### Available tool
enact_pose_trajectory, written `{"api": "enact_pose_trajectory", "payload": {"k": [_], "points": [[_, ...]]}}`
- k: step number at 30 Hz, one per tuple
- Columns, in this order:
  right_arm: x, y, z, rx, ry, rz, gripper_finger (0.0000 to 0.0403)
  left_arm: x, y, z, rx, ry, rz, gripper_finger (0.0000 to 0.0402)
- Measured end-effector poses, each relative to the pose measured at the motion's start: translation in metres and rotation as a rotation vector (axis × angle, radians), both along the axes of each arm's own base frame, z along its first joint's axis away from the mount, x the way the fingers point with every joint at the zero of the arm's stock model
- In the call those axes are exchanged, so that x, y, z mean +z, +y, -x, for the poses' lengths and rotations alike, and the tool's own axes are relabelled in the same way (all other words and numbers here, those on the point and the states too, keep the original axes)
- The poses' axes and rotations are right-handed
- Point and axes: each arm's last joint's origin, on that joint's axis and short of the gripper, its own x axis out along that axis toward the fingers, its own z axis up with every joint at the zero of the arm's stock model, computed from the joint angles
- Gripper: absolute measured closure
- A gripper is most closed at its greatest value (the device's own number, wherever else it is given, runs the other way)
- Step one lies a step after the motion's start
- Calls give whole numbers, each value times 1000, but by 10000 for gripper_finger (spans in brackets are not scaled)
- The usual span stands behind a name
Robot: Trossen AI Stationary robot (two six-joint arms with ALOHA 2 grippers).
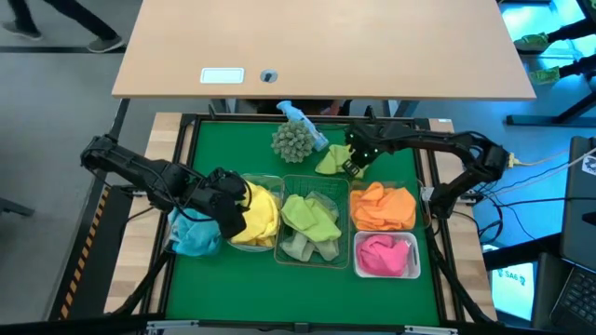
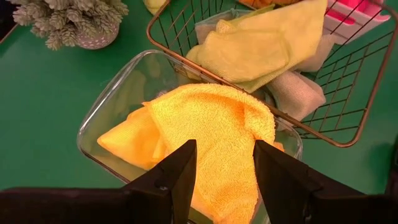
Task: Sort microfiber towel by color & place in baskets
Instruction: Put the green microfiber cloth into the black wire basket
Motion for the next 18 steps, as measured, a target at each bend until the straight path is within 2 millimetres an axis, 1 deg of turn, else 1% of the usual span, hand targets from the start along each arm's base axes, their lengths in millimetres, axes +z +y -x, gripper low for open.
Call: {"api": "enact_pose_trajectory", "payload": {"k": [4,10,14,18], "points": [[29,-2,-3,24,-39,36,393,9,4,10,0,-40,15,248],[83,-3,-6,30,-122,84,383,28,14,34,2,-135,41,248],[120,6,-11,65,-208,121,390,40,23,53,18,-210,44,248],[155,26,-21,149,-302,141,392,50,31,72,-8,-271,20,248]]}}
